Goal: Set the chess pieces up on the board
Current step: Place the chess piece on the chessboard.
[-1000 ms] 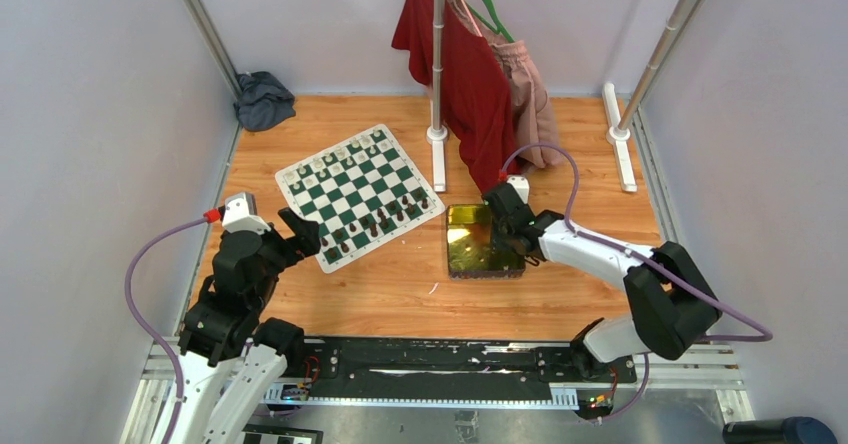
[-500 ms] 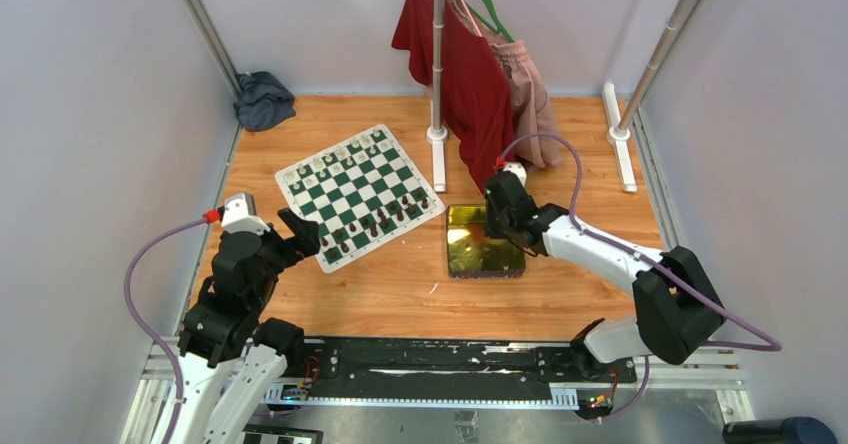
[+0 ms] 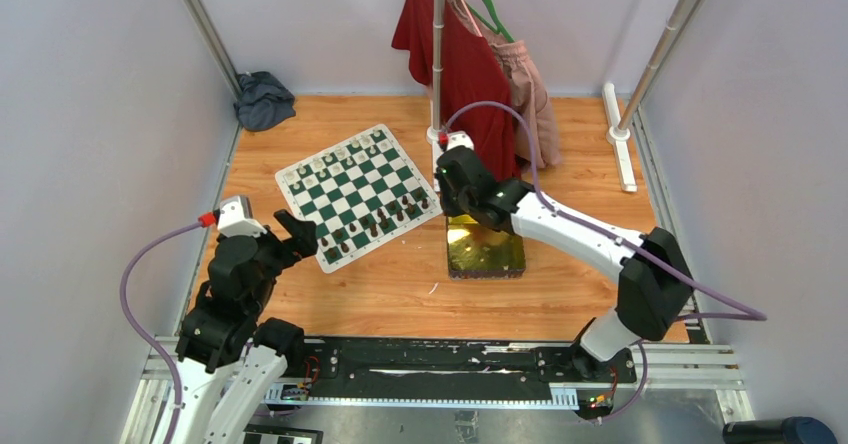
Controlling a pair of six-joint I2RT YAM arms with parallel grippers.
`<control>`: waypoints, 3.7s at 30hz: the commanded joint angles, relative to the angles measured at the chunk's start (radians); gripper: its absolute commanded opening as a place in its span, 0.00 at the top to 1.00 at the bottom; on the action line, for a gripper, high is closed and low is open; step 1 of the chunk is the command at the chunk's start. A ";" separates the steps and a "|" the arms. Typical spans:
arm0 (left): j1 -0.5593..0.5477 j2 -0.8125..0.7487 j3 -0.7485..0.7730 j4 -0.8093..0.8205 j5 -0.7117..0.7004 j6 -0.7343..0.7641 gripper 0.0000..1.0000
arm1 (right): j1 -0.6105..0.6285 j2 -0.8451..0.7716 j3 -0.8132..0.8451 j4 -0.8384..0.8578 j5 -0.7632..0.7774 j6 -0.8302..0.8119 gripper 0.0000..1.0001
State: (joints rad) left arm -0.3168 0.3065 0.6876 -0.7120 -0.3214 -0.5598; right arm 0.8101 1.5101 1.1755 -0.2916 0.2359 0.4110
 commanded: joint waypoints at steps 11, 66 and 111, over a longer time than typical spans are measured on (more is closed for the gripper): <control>-0.008 -0.043 -0.017 0.007 -0.026 -0.003 0.00 | 0.161 0.248 0.335 -0.143 0.055 -0.135 1.00; -0.009 -0.032 -0.008 -0.016 -0.077 -0.012 0.00 | 0.264 0.496 0.614 -0.177 -0.002 -0.253 1.00; -0.008 -0.083 0.033 -0.037 -0.153 0.051 0.00 | 0.347 0.730 0.718 -0.141 0.011 -0.317 1.00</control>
State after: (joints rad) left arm -0.3172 0.2287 0.7181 -0.7437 -0.4747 -0.5262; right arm 1.1519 2.2238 1.9163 -0.4625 0.2287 0.1192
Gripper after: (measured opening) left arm 0.999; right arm 0.218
